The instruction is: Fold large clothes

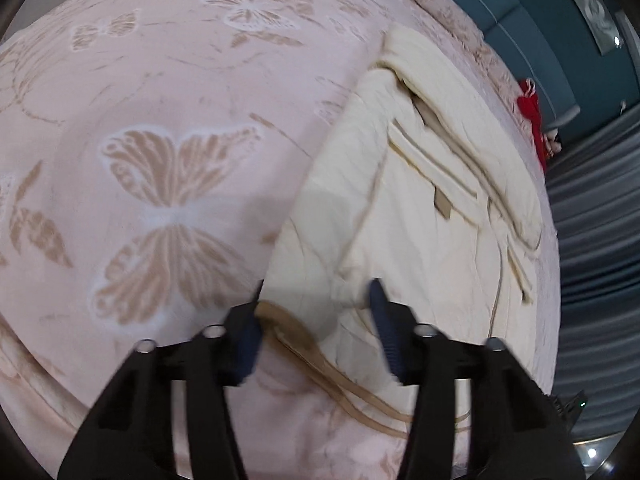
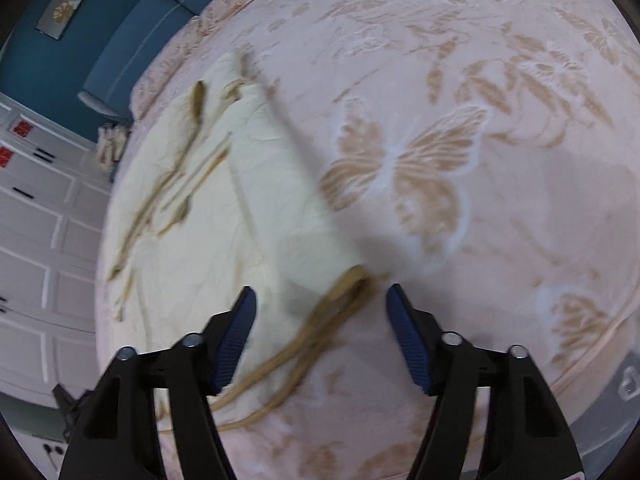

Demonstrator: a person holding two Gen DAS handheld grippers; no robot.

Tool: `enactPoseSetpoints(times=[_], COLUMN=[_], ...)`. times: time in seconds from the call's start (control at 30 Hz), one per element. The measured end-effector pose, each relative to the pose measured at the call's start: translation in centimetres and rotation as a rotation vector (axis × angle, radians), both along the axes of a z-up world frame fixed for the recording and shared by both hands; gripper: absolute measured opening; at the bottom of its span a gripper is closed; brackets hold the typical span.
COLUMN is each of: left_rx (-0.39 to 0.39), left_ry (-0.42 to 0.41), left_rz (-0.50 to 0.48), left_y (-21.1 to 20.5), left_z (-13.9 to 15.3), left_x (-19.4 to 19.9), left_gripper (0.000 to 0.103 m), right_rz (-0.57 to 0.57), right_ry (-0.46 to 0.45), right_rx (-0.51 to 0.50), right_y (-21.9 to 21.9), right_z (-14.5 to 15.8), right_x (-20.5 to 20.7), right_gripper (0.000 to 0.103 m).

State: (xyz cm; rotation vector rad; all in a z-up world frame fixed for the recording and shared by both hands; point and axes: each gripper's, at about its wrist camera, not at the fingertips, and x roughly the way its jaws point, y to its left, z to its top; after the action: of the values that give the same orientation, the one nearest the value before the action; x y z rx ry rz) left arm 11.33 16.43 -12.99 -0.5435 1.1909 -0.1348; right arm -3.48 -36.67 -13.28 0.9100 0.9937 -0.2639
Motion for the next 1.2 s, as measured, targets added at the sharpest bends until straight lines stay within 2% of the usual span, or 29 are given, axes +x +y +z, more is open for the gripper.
enactPoseSetpoints(times=[0.03, 0.07, 0.1, 0.13, 0.17, 0.3, 0.5, 0.57, 0.7, 0.87, 0.93, 1.03, 1.2], left_rx=[-0.003, -0.001, 0.006, 0.017, 0.017, -0.002, -0.007, 0.014, 0.023, 0.066, 0.063, 0.035, 0.003], left_ry=[0.001, 0.001, -0.001, -0.01, -0.02, -0.076, -0.131, -0.149, -0.167, -0.147, -0.14, -0.184, -0.355], left_rz=[-0.007, -0.01, -0.011, -0.012, -0.015, -0.02, -0.044, -0.082, -0.136, -0.213, -0.205, -0.167, -0.145], left_y=[-0.3, -0.4, -0.5, -0.5, -0.5, -0.3, 0.3, 0.6, 2.5, 4.3, 5.1, 5.7, 4.2], left_z=[0.2, 0.4, 0.6, 1.0, 1.4, 3.1, 6.6, 8.1, 11.3, 14.9, 16.1, 18.1, 21.4], left_x=[-0.1, -0.3, -0.4, -0.5, -0.6, -1.5, -3.7, -5.2, -9.6, -16.0, -17.8, -18.3, -14.3], left_gripper=[0.028, 0.024, 0.014, 0.012, 0.01, 0.006, 0.004, 0.004, 0.004, 0.004, 0.004, 0.004, 0.004], right_rz=[-0.004, -0.005, -0.005, -0.008, -0.008, 0.048, 0.139, 0.228, 0.482, 0.656, 0.669, 0.616, 0.429], right_ry=[0.009, 0.014, 0.021, 0.028, 0.018, -0.019, -0.064, -0.045, -0.007, 0.037, 0.022, -0.072, -0.267], right_rx=[-0.014, -0.027, -0.032, -0.026, -0.013, -0.11, -0.179, -0.239, -0.399, -0.373, -0.359, -0.378, -0.411], right_y=[0.1, 0.2, 0.3, 0.2, 0.3, 1.2, 2.3, 3.6, 6.7, 8.1, 8.4, 8.0, 4.7], right_z=[0.1, 0.1, 0.1, 0.0, 0.2, 2.6, 6.7, 8.4, 11.9, 14.6, 16.1, 18.5, 21.3], right_x=[0.2, 0.4, 0.6, 0.9, 0.9, 0.4, -2.6, -4.0, -8.5, -14.4, -15.8, -15.3, -9.4], right_gripper=[0.049, 0.035, 0.026, 0.013, 0.007, 0.004, 0.002, 0.002, 0.002, 0.001, 0.001, 0.001, 0.001])
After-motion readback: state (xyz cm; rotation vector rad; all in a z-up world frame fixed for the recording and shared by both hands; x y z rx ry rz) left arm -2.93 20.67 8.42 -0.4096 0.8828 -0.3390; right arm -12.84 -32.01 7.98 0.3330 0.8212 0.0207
